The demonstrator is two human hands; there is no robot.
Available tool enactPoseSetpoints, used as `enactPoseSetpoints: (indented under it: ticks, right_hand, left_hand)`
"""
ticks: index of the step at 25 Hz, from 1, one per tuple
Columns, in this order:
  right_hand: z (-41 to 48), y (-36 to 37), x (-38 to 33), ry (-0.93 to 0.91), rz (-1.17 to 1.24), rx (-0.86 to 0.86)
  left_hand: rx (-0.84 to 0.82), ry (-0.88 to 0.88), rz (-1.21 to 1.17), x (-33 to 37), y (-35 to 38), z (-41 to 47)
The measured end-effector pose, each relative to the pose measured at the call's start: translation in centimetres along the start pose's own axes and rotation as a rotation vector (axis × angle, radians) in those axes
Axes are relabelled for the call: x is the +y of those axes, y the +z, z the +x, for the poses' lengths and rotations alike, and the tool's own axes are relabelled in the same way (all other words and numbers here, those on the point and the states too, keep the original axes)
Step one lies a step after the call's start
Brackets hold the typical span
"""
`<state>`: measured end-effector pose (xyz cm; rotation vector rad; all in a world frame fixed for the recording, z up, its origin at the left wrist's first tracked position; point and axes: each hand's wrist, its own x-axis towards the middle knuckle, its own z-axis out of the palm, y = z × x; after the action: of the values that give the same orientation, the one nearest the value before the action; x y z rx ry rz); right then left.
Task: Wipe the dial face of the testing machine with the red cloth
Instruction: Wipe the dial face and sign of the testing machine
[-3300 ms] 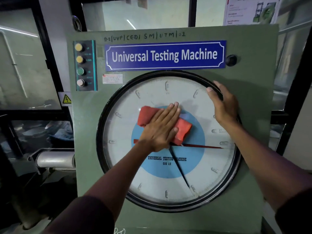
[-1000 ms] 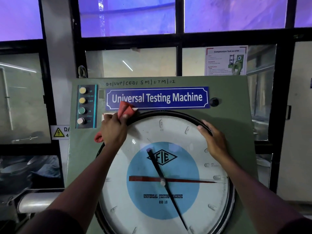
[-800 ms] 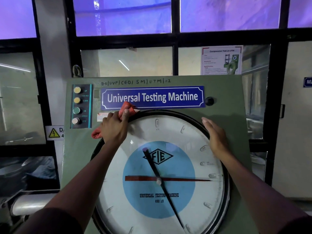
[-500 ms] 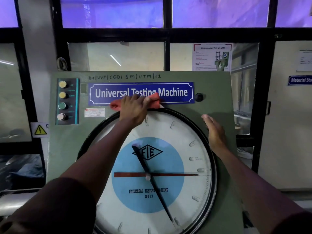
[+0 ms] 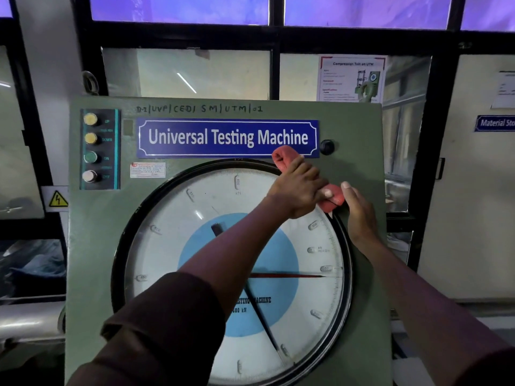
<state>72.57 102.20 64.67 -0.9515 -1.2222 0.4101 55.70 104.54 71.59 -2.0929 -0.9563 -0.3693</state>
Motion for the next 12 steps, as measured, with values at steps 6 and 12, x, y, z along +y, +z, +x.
enactPoseSetpoints:
  ticks: [6, 12]
  right_hand:
    - [-0.8, 0.4, -0.5, -0.031, -0.033, -0.024]
    - [-1.1, 3.3, -1.8, -0.061, -0.068, -0.118]
  left_hand:
    - [0.032, -0.093, -0.037, -1.7, -0.5, -0.8]
    - [0.158, -0.530, -0.223, -8.0, -1.5, -6.0]
